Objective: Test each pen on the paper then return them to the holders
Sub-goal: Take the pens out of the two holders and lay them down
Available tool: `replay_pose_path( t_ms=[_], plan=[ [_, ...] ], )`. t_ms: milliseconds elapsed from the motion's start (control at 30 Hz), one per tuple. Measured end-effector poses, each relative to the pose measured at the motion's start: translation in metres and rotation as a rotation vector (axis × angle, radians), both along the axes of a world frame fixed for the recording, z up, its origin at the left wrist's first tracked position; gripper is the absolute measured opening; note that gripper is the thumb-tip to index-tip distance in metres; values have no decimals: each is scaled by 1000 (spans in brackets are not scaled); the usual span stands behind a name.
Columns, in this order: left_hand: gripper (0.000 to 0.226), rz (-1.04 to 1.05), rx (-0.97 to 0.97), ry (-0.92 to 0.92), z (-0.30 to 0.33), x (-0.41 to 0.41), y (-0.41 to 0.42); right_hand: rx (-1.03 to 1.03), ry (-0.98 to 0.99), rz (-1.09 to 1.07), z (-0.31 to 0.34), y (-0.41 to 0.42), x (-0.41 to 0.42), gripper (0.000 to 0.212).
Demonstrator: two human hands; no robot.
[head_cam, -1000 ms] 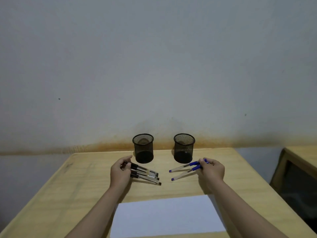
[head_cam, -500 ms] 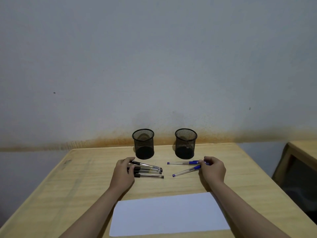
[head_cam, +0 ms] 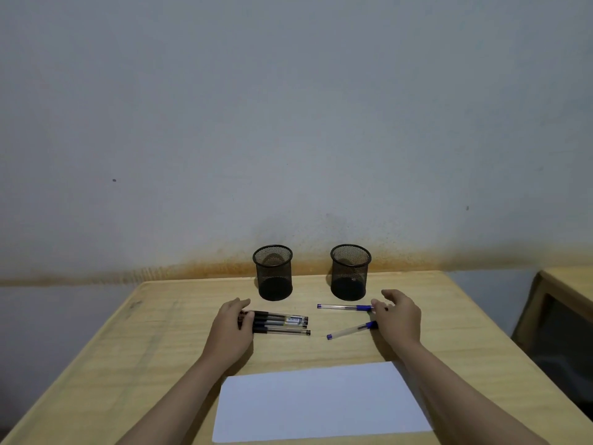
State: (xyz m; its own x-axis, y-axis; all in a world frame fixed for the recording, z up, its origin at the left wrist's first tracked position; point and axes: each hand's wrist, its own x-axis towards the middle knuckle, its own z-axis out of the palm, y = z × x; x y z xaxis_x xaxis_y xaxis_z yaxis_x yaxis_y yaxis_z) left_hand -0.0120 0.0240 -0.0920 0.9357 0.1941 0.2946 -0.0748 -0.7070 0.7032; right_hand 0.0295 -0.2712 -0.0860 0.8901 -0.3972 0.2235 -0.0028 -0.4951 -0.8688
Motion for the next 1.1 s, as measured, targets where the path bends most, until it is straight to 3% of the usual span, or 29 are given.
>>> replay_pose_path(
  t_ms=[233, 500, 700, 867, 1000, 1100],
  plan=[
    [29, -160, -20, -111, -7, -86, -2, -295, -216, 309, 4, 41, -18, 18],
    [39, -312, 193, -50, -30, -117, 4, -560, 4, 484, 3, 92, -31, 20],
    [40, -322, 209, -9, -34, -117, 4, -661, -17, 549, -3, 97, -32, 20],
    [41, -320, 223, -12, -34, -116, 4, -614, -14, 573, 4, 94, -36, 16],
    [41, -322, 205, -60, -33, -118, 5, -379, -74, 610, 15, 84, -52, 9],
    [40, -164, 167, -221, -30, -122, 4, -217, -130, 618, 25, 73, -72, 7]
  ],
)
